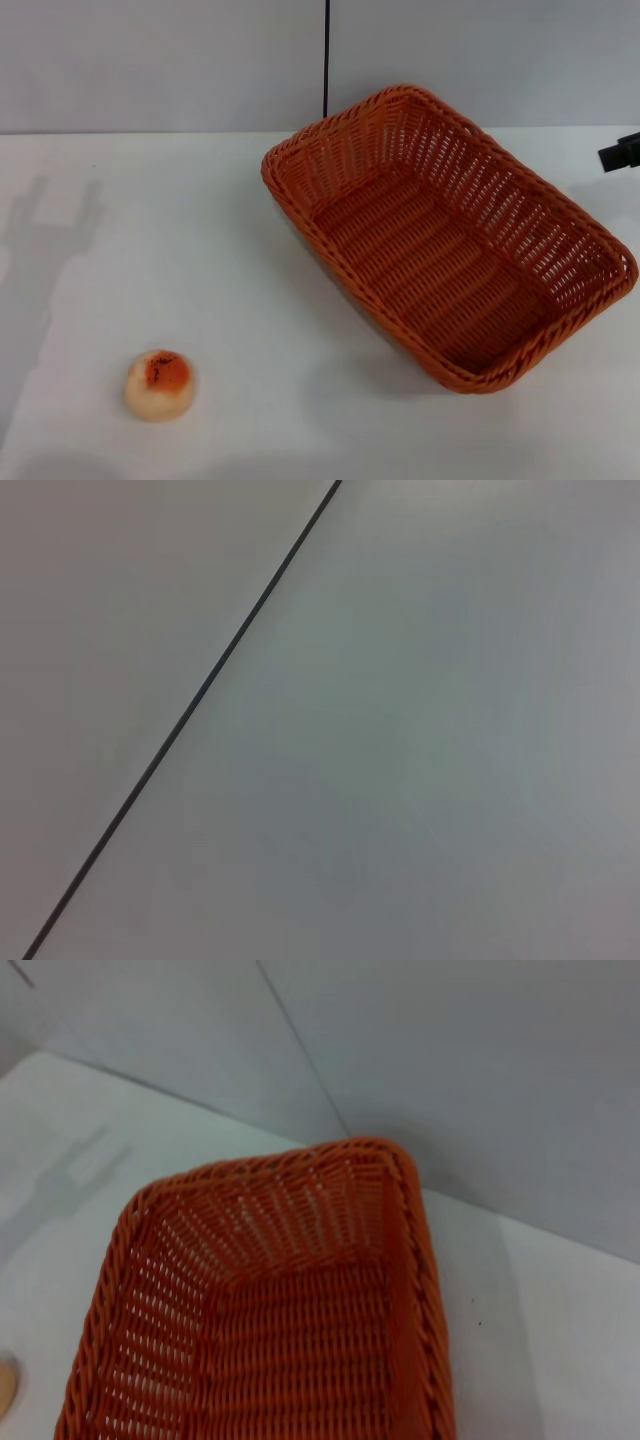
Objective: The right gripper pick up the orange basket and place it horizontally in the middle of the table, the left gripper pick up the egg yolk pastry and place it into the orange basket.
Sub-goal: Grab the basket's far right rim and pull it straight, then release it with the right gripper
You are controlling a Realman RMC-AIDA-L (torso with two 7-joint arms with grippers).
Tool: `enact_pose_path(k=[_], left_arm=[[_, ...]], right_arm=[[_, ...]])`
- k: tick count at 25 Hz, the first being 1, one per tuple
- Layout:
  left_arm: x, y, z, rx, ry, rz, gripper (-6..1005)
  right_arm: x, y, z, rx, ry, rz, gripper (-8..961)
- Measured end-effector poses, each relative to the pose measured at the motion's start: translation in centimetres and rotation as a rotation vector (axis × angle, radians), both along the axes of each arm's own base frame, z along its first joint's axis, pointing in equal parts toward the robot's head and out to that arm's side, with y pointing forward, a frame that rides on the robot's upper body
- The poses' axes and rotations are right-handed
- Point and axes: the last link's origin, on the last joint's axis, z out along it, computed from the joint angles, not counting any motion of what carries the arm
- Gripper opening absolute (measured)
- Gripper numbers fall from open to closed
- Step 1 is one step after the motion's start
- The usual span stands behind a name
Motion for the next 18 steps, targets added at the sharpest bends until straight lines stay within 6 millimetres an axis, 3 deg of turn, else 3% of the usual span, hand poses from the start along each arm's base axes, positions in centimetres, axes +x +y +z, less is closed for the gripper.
enact_pose_path(k=[8,18], left_arm=[[0.0,-0.1,0.0,-0.001,-0.002,0.002,794],[0.1,0.0,-0.1,-0.003,-0.006,-0.003,793]], right_arm=[[-0.5,0.5,-1.7,-0.044,-0.062,-0.001,483],[0.2,0.4,-5.2,-0.129,-0.124,-0.012,484]])
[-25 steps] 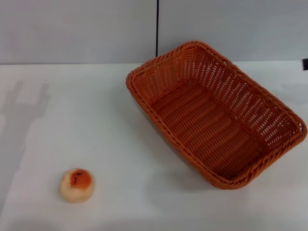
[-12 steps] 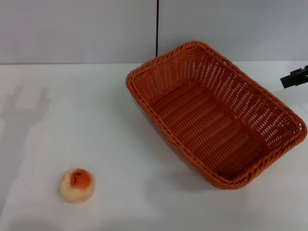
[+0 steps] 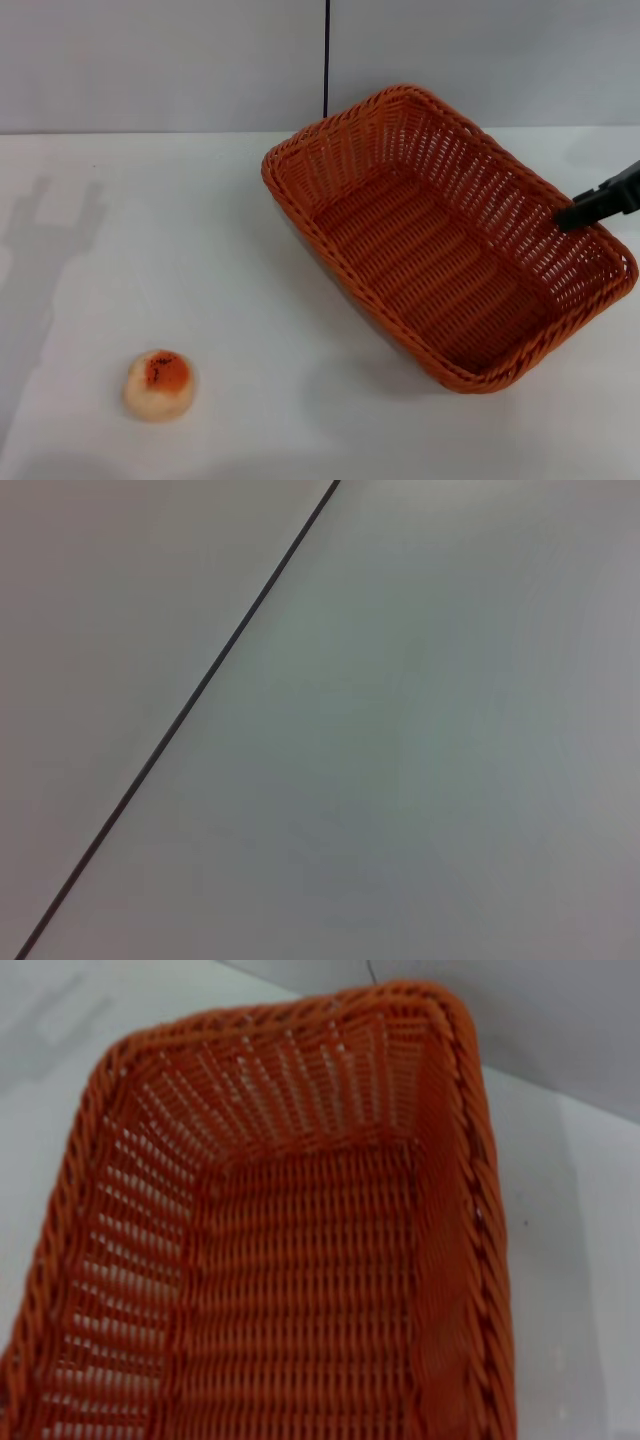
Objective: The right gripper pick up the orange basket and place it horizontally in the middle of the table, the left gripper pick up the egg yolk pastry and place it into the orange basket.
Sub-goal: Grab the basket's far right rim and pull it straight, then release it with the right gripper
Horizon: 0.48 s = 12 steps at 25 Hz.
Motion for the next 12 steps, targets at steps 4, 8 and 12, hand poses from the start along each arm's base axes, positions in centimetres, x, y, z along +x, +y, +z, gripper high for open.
enact_pose_path(k=[4,8,12], left_arm=[[0.0,0.0,0.0,0.000,-0.002,-0.001,792],[0.1,0.1,0.0,-0.001,-0.004,-0.003,792],[0.1,0.2,0.0,-0.004,-0.008,-0.006,792]], right_arm=[[0.4,0.1,-0.8,-0.004,-0.037,-0.007,439],[0.6,0.3,-1.3,0.001,-0.060,0.006,393],[0.6,0.2,-1.4,0.008,-0.055,0.020,348]])
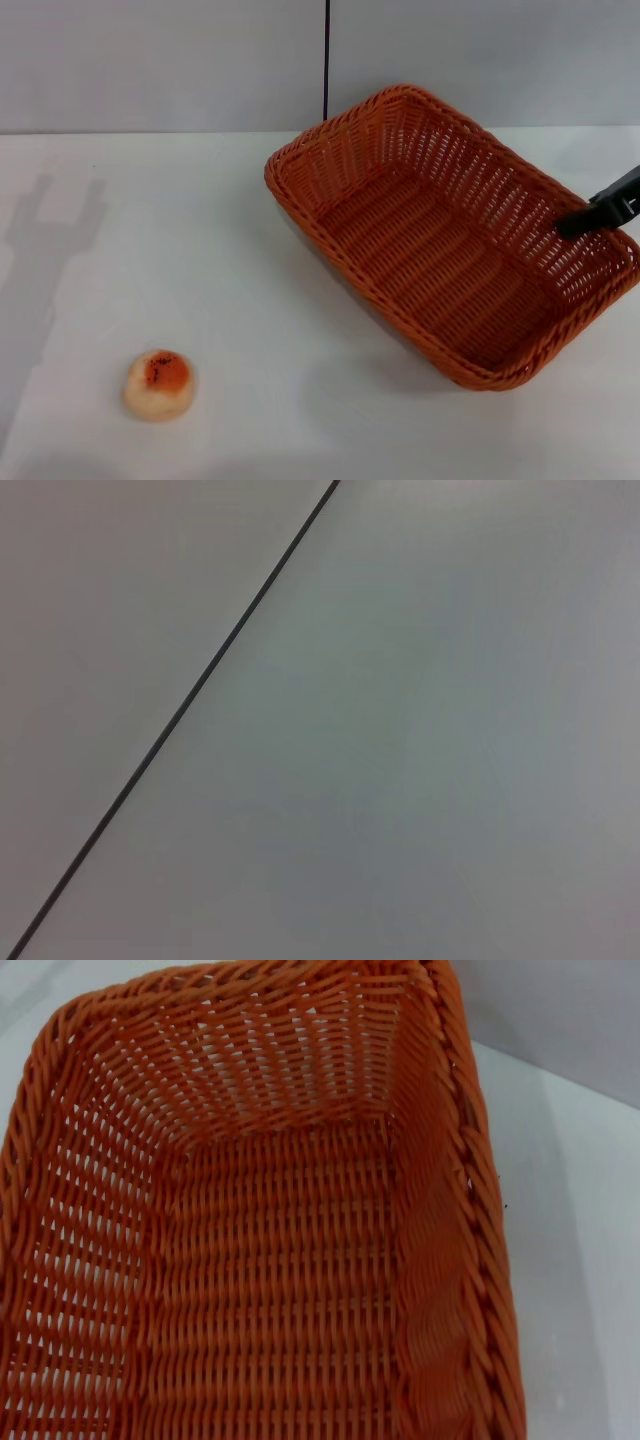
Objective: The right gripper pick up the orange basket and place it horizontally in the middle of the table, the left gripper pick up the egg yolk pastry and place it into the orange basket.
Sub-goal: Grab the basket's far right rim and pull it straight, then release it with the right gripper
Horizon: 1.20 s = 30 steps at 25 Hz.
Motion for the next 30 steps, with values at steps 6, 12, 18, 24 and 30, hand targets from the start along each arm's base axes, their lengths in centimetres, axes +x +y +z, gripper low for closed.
enact_pose_path(k=[6,12,18,24,30], left_arm=[[0.0,0.0,0.0,-0.002,-0.001,0.001,791],[-0.1,0.0,0.0,-0.004,-0.001,0.005,790],[-0.3,-0.1,0.0,-0.003,0.000,0.014,790],[-0.2,-0.1,0.0,-0.003,-0.002,0.013,789],[-0.2,-0.1,0.0,-0.001,-0.006,0.015,788]], right_arm=[[-0.2,0.1,-0.1,0.005,0.002,0.006,249],[-1.1,0.0,0.5,0.033,0.064,0.051,166],[-2.2,-0.6,1.7,0.084,0.184,0.115,166],[-2.7,-1.0,2.6,0.111,0.246,0.164,165],[-3.7,-1.9,4.6,0.154,0.394,0.250,167]])
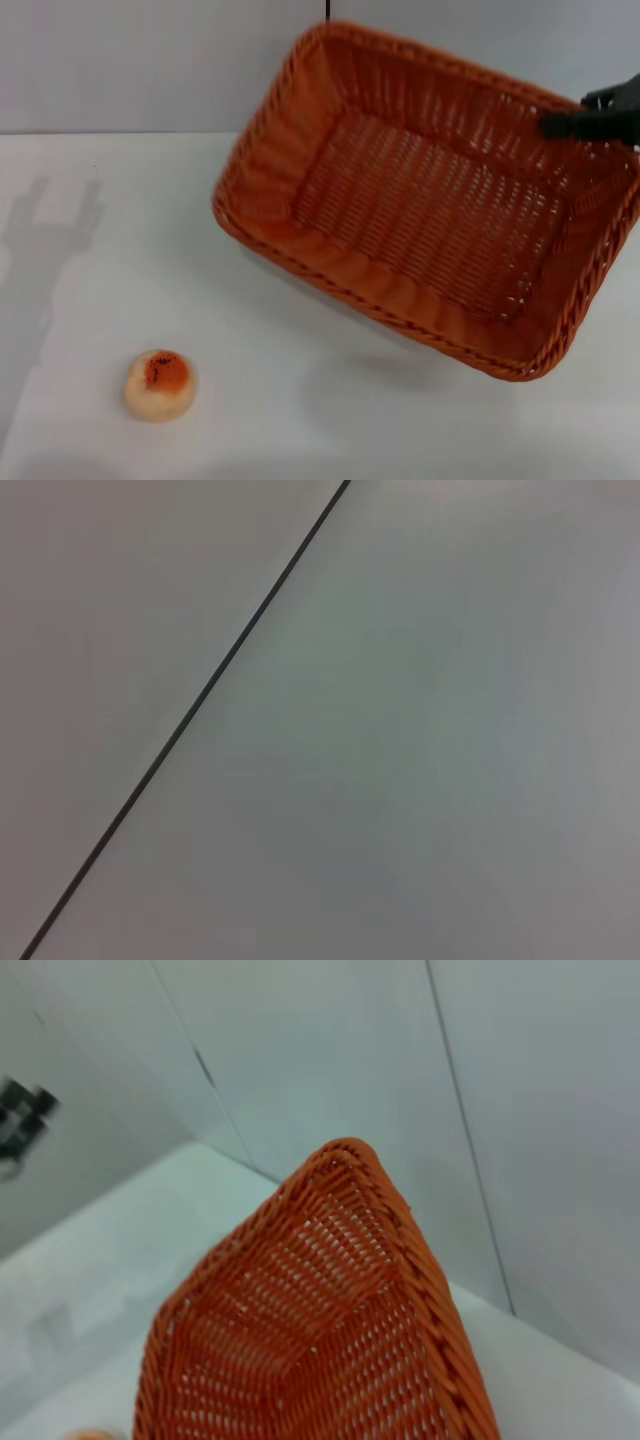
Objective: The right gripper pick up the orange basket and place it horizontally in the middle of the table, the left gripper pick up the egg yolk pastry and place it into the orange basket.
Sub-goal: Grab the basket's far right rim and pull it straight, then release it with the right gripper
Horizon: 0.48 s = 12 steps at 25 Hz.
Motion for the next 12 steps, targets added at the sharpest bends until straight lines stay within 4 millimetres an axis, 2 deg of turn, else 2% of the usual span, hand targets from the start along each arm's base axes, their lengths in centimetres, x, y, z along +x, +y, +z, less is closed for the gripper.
enact_pose_path(k=[9,12], left_arm=[[0.0,0.0,0.0,0.000,0.000,0.000,787],[0.1,0.1,0.0,-0.002,0.000,-0.002,787]], right_arm=[[-0.8,-1.2,2.1,-0.001,0.090,0.127,177],[-1.5,-2.0,2.7,-0.052,0.076,0.242,181]])
